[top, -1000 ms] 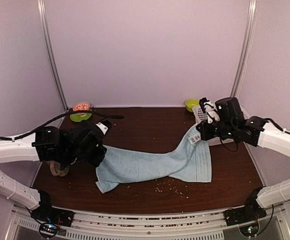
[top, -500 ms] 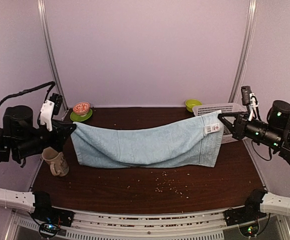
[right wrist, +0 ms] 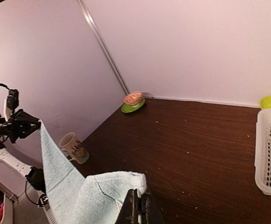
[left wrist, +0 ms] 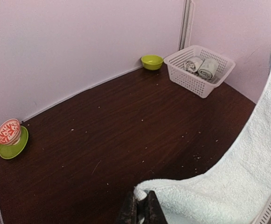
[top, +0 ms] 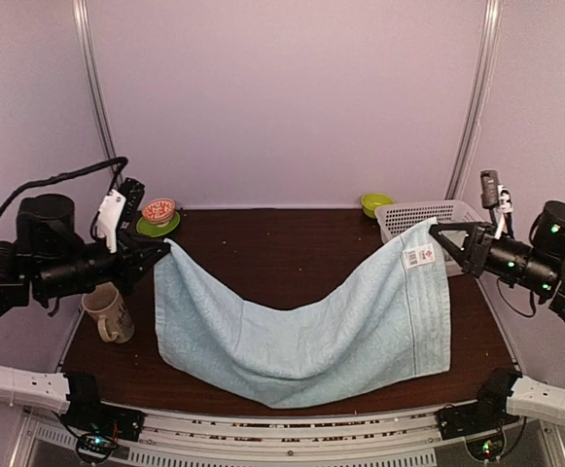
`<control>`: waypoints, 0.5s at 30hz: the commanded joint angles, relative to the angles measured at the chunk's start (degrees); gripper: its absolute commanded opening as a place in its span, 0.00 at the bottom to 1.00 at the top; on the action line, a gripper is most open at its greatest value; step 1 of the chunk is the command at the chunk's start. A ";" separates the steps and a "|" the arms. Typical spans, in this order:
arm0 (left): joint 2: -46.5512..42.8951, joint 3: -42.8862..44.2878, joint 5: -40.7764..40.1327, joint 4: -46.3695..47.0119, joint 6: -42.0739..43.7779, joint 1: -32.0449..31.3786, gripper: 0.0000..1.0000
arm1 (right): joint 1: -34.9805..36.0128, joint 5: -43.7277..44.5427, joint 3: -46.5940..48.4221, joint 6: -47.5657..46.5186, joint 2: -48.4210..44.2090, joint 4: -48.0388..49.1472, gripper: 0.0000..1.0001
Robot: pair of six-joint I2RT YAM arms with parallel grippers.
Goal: Roll the towels
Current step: Flatten out the towel at the center of the board.
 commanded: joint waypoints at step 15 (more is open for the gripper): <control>26.90 -7.88 6.09 27.40 0.96 28.70 0.00 | -10.18 21.53 -9.73 1.31 31.82 25.27 0.00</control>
